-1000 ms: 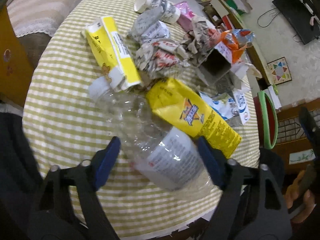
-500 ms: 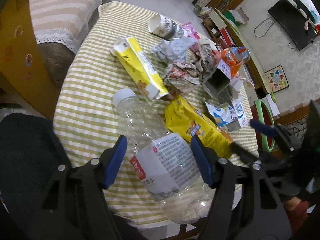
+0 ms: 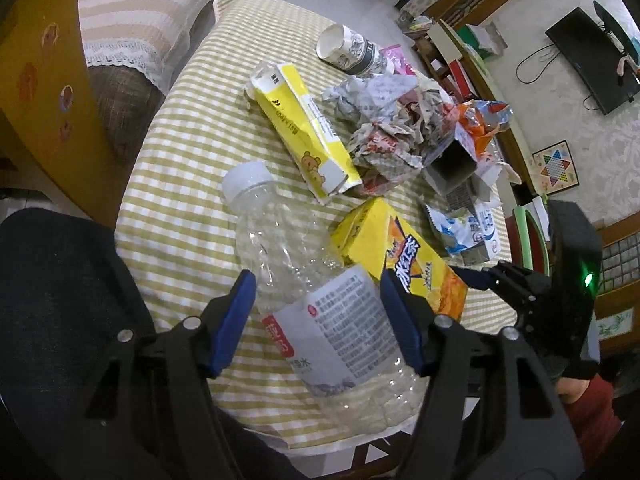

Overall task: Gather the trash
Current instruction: 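Grasp the yellow iced-tea carton with the right tool while the left tool holds the bottle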

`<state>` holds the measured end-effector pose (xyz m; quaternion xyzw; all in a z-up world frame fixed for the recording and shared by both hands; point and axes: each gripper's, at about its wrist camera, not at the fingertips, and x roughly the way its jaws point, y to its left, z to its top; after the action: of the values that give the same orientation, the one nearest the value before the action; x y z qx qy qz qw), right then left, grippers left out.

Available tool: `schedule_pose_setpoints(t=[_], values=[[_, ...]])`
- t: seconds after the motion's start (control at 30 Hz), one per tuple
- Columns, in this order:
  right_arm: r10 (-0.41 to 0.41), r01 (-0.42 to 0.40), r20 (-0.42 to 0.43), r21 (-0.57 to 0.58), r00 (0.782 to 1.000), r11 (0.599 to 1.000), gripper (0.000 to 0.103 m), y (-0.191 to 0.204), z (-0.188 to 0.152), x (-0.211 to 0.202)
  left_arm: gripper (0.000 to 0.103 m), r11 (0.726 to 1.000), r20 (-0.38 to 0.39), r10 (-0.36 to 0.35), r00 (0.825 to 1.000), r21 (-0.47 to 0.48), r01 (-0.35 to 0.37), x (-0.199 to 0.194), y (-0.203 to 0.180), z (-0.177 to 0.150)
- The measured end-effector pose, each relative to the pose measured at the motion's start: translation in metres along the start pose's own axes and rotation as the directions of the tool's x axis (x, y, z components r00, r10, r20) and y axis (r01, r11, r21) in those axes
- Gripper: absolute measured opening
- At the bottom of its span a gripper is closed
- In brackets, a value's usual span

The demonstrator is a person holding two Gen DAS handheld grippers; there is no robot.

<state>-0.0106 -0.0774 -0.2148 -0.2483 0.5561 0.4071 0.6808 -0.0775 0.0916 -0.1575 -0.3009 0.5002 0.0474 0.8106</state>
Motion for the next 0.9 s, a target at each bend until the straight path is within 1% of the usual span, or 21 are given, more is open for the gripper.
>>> schedule_pose_setpoints(t=[0.07, 0.13, 0.23, 0.33, 0.4, 0.47, 0.53, 0.57, 0.6, 0.63, 0.67, 0.73, 0.8, 0.83, 0.9], values=[[-0.018, 0.018, 0.01, -0.005, 1.0, 1.0, 0.072, -0.001, -0.008, -0.006, 0.062, 1.0, -0.003, 0.002, 1.0, 0.0, -0.002, 0.001, 0.0, 0.0], [-0.046, 0.046, 0.014, 0.032, 0.999, 0.998, 0.072, -0.01, -0.018, -0.013, 0.062, 1.0, -0.009, 0.008, 1.0, 0.0, -0.008, 0.004, 0.0, 0.001], [-0.043, 0.042, 0.012, 0.1, 0.999, 0.994, 0.072, -0.027, -0.031, -0.022, 0.063, 1.0, -0.021, 0.014, 1.0, -0.003, -0.015, 0.009, -0.002, 0.001], [-0.058, 0.056, 0.011, 0.125, 0.998, 0.991, 0.073, -0.037, -0.037, -0.025, 0.066, 1.0, -0.034, 0.023, 0.999, 0.002, -0.023, 0.015, -0.005, 0.004], [-0.057, 0.054, 0.02, 0.134, 0.998, 0.99, 0.076, -0.04, -0.036, -0.025, 0.071, 1.0, -0.045, 0.025, 0.999, -0.007, -0.025, 0.018, -0.006, 0.004], [-0.059, 0.054, 0.037, 0.132, 0.998, 0.99, 0.085, -0.046, -0.031, -0.027, 0.073, 1.0, -0.048, 0.029, 0.998, -0.007, -0.029, 0.02, -0.007, 0.003], [-0.066, 0.06, 0.046, 0.119, 0.997, 0.991, 0.085, -0.044, -0.022, -0.026, 0.073, 0.999, -0.052, 0.039, 0.998, 0.006, -0.038, 0.021, -0.01, 0.002], [-0.071, 0.065, 0.048, 0.112, 0.996, 0.992, 0.085, -0.044, -0.02, -0.024, 0.068, 0.999, -0.052, 0.04, 0.998, 0.012, -0.04, 0.022, -0.011, 0.001], [-0.079, 0.073, 0.056, 0.106, 0.995, 0.992, 0.083, -0.042, -0.018, -0.021, 0.066, 0.999, -0.054, 0.033, 0.998, 0.018, -0.032, 0.023, -0.011, 0.0], [-0.083, 0.076, 0.059, 0.103, 0.995, 0.992, 0.074, -0.038, -0.016, -0.016, 0.065, 0.999, -0.052, 0.03, 0.998, 0.016, -0.029, 0.022, -0.011, 0.0], [-0.083, 0.075, 0.065, 0.109, 0.994, 0.991, 0.074, -0.039, -0.018, -0.017, 0.062, 1.0, -0.047, 0.026, 0.999, 0.01, -0.026, 0.021, -0.01, 0.0], [-0.063, 0.052, 0.08, 0.13, 0.995, 0.99, 0.073, -0.037, -0.021, -0.017, 0.062, 1.0, -0.038, 0.02, 0.999, 0.002, -0.02, 0.017, -0.008, -0.002], [-0.034, 0.017, 0.105, 0.162, 0.994, 0.987, 0.072, -0.043, -0.03, -0.026, 0.062, 1.0, -0.022, 0.015, 1.0, 0.008, -0.014, 0.01, -0.01, -0.002], [-0.026, 0.005, 0.118, 0.175, 0.993, 0.985, 0.069, -0.042, -0.033, -0.031, 0.062, 1.0, -0.012, 0.013, 1.0, 0.019, -0.013, 0.006, -0.013, -0.003], [-0.016, -0.015, 0.149, 0.206, 0.989, 0.978, 0.068, -0.046, -0.044, -0.045, 0.062, 0.998, 0.004, 0.013, 1.0, 0.055, -0.013, -0.004, -0.022, -0.004]])
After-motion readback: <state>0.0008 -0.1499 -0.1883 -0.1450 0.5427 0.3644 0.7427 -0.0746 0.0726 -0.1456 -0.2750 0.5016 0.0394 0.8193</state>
